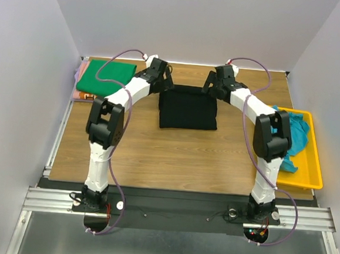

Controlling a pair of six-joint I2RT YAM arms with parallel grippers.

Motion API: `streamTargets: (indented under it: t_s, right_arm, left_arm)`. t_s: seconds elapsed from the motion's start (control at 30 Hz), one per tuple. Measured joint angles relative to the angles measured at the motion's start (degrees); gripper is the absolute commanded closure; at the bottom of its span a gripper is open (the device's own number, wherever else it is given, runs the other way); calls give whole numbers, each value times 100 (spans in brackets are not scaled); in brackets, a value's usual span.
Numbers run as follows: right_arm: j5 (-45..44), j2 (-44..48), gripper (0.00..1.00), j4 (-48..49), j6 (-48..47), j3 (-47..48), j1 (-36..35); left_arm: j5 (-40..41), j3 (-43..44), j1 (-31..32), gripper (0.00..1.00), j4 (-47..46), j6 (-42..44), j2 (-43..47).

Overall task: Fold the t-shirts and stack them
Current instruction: Fold the tshirt, then neatly place the folded tshirt to the corner

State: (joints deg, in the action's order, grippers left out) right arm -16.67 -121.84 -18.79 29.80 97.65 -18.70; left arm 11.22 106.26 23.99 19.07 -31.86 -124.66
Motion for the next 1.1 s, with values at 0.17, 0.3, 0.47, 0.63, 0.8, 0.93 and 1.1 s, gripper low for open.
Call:
streamTargets:
  t_s: [0.17,0.3,0.47,0.63,0.8,0.93,1.1]
  right_arm:
    - [529,1639,0,26,-68,-1475,2]
    - [885,3106,0,170,-61,-2806,-2]
    - [1604,4485,0,382,-31,-4527,-2]
    - [2063,5235,0,365,46,-5469,-2]
    - [2328,6037,0,387,129,-5897,-2]
    - [2487,6520,0,393,162,-6026,-2]
    - [2719,6940,0,433,173,-6199,-2]
  left_arm:
    - [-304,-1749,-4,2,-431,76,1174]
    - [-564,-2883,9,2,-852,105,1947]
    - [-907,-3368,35,2,-1132,140,2009]
    - [-1257,-3230,46,9,-1375,149,1663]
    - [-1276,-2583,72,25,-1241,181,951]
    - [-1093,-2031,107,26,-1091,205,463]
    - [-914,-1585,195,54,-896,278,166]
